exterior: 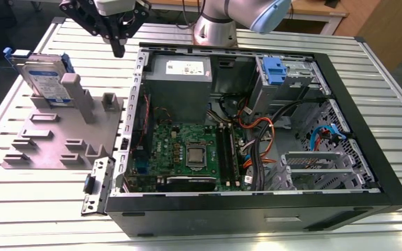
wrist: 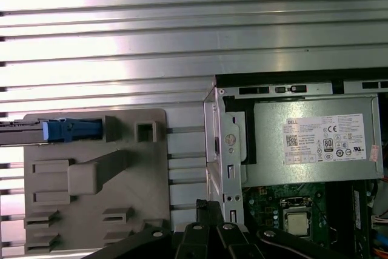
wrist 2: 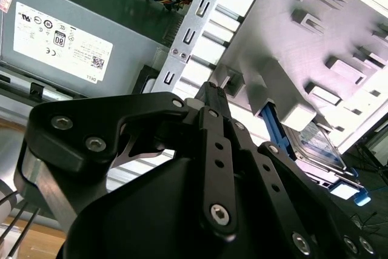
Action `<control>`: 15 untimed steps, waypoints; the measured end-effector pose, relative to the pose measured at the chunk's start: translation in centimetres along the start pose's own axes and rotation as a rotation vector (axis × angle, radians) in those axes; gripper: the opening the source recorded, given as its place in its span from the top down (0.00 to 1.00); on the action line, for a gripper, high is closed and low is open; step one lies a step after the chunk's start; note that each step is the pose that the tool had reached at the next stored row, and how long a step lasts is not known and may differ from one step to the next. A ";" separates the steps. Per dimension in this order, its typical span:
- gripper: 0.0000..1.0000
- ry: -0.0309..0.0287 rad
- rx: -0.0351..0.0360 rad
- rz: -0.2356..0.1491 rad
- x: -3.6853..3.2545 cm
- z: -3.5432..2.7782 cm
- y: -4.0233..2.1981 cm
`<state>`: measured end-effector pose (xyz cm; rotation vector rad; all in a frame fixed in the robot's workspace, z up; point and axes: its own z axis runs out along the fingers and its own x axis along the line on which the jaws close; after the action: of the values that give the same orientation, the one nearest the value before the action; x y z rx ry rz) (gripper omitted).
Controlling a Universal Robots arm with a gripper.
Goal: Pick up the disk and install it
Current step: 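Reach for the disk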
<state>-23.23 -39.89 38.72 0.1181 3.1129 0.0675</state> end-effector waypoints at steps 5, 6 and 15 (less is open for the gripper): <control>0.89 -0.0001 -0.0001 0.000 0.01 0.02 0.00; 0.89 -0.0001 -0.0001 0.000 0.02 0.02 0.00; 0.89 0.0000 0.0000 0.000 0.16 0.17 -0.02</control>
<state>-23.38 -39.89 38.54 0.1180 3.1129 0.0675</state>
